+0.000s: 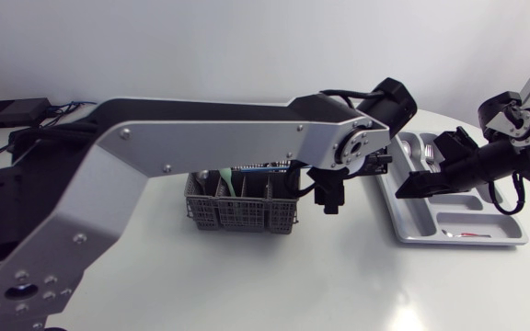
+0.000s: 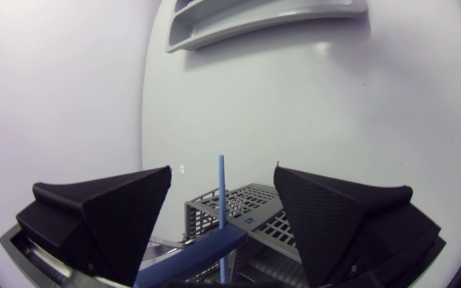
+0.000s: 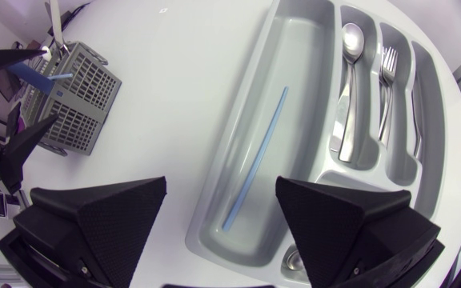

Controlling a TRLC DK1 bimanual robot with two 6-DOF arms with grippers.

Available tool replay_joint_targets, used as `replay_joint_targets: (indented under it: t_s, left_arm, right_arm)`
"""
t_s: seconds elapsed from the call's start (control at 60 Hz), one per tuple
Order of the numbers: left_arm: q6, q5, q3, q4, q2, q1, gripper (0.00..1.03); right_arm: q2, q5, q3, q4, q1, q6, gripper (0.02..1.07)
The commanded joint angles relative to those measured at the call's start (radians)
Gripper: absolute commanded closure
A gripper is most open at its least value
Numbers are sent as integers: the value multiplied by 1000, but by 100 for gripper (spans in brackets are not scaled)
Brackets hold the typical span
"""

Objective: Unload the cutlery basket into the drawer organizer.

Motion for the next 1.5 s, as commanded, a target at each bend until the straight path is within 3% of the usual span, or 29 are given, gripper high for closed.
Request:
replay_joint_targets:
  t_s: [0.0, 0.283, 0.483, 0.667, 0.817, 1.167, 1.483]
  left_arm:
    - [27, -22, -16, 6, 37, -5, 15]
    - [35, -77, -1, 46, 97, -3, 19]
    - [36, -95, 25, 52, 124, 6, 28]
    - [36, -100, 59, 55, 140, 9, 42]
    - [36, -106, 68, 59, 147, 13, 47]
    - [47, -132, 81, 70, 170, 27, 49]
    - [47, -132, 84, 99, 172, 35, 80]
  right_arm:
    - [-15, -10, -26, 6, 2, -24, 8]
    - [-27, -41, -43, 7, -29, -58, 8]
    - [-27, -55, -48, 7, -43, -72, 8]
    - [-27, -64, -57, 13, -52, -86, 8]
    - [-27, -67, -60, 21, -56, -90, 8]
    - [-27, -76, -65, 21, -61, -101, 8]
    - [-30, -78, -72, 21, -61, -106, 8]
